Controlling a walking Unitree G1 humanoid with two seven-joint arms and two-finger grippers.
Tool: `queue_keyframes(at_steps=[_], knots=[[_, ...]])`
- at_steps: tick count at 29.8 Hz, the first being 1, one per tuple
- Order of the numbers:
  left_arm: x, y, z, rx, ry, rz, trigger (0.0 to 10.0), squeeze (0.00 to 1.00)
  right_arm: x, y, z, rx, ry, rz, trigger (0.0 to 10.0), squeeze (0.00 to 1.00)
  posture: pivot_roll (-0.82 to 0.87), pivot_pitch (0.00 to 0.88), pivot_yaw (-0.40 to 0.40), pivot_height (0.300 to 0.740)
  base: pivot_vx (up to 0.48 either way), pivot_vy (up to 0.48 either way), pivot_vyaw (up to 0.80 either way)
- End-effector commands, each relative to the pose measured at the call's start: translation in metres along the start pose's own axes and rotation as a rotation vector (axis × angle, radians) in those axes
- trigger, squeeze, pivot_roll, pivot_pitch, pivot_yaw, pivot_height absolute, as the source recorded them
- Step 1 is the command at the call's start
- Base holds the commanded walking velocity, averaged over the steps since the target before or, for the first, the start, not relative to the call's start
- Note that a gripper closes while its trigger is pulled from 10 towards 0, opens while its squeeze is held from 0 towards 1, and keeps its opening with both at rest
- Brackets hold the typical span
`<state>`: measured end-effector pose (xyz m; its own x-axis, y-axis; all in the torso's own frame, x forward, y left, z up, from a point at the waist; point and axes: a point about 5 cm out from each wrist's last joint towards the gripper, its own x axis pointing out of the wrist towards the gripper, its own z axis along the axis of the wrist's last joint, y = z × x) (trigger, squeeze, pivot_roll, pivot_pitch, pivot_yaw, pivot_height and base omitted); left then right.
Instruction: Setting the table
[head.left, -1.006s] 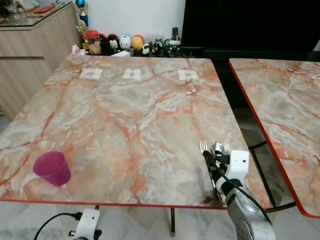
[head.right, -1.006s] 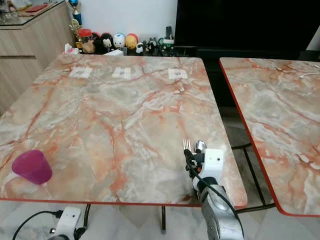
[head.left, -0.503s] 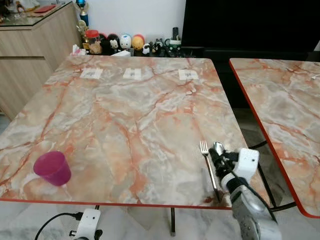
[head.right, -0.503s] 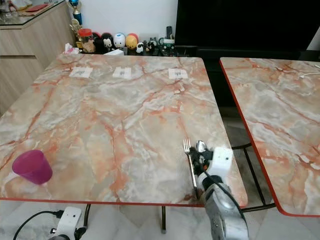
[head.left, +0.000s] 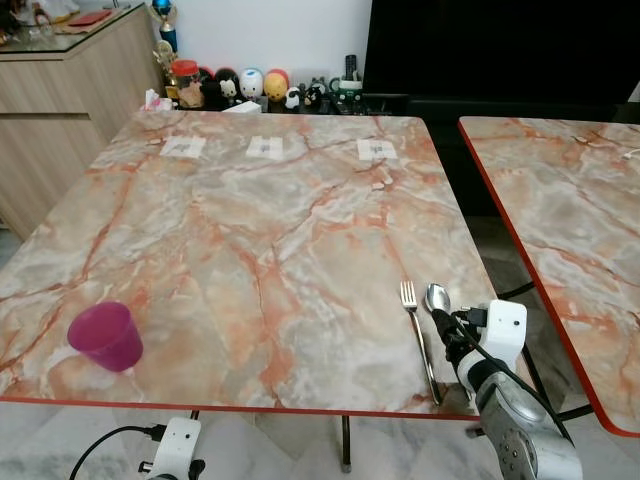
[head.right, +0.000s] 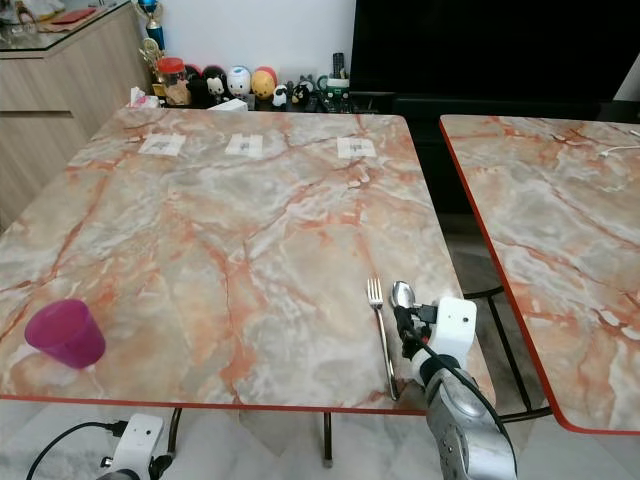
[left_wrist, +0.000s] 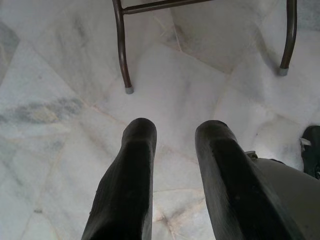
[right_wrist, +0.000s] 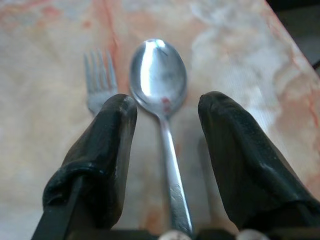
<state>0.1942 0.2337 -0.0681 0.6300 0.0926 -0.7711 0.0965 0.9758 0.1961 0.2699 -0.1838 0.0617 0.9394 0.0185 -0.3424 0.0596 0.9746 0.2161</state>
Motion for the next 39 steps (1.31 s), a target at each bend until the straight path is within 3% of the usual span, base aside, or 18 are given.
queue_keyframes(at_steps=[1,29,30,31,32,34,35,39], knots=[[-0.001,-0.001,-0.006,0.006,0.023,-0.007,10.0,0.00,0.002,-0.002,0.003,0.006,0.007,-0.004,10.0,0.00,0.05,0.000,-0.024,0.740,0.000,0.000,0.00],[-0.001,0.000,-0.007,0.005,0.030,-0.003,10.0,0.00,0.004,-0.002,-0.014,-0.017,0.126,0.031,10.0,0.00,0.06,0.000,-0.021,0.740,0.000,0.000,0.00],[-0.001,0.000,-0.007,0.005,0.030,-0.004,10.0,0.00,0.004,-0.002,-0.014,-0.017,0.129,0.033,8.8,0.00,0.06,0.000,-0.021,0.740,0.000,0.000,0.00],[-0.001,0.000,-0.007,0.005,0.029,-0.005,10.0,0.00,0.004,-0.002,-0.016,-0.016,0.140,0.040,4.6,0.00,0.06,0.000,-0.021,0.740,0.000,0.000,0.00],[-0.001,0.000,-0.007,0.005,0.029,-0.005,10.0,0.00,0.004,-0.001,-0.017,-0.018,0.146,0.044,1.3,0.00,0.06,0.000,-0.021,0.740,0.000,0.000,0.00],[-0.001,0.000,-0.007,0.005,0.029,-0.005,10.0,0.00,0.004,-0.001,-0.019,-0.020,0.155,0.049,0.8,0.00,0.06,0.000,-0.021,0.740,0.000,0.000,0.00],[-0.001,0.000,-0.007,0.005,0.028,-0.005,10.0,0.00,0.004,-0.001,-0.019,-0.021,0.159,0.049,0.0,0.00,0.06,0.000,-0.021,0.740,0.000,0.000,0.00],[-0.001,0.000,-0.007,0.004,0.027,-0.006,10.0,0.00,0.003,-0.001,-0.021,-0.025,0.167,0.050,0.0,0.00,0.06,0.001,-0.021,0.740,0.000,0.000,0.00]])
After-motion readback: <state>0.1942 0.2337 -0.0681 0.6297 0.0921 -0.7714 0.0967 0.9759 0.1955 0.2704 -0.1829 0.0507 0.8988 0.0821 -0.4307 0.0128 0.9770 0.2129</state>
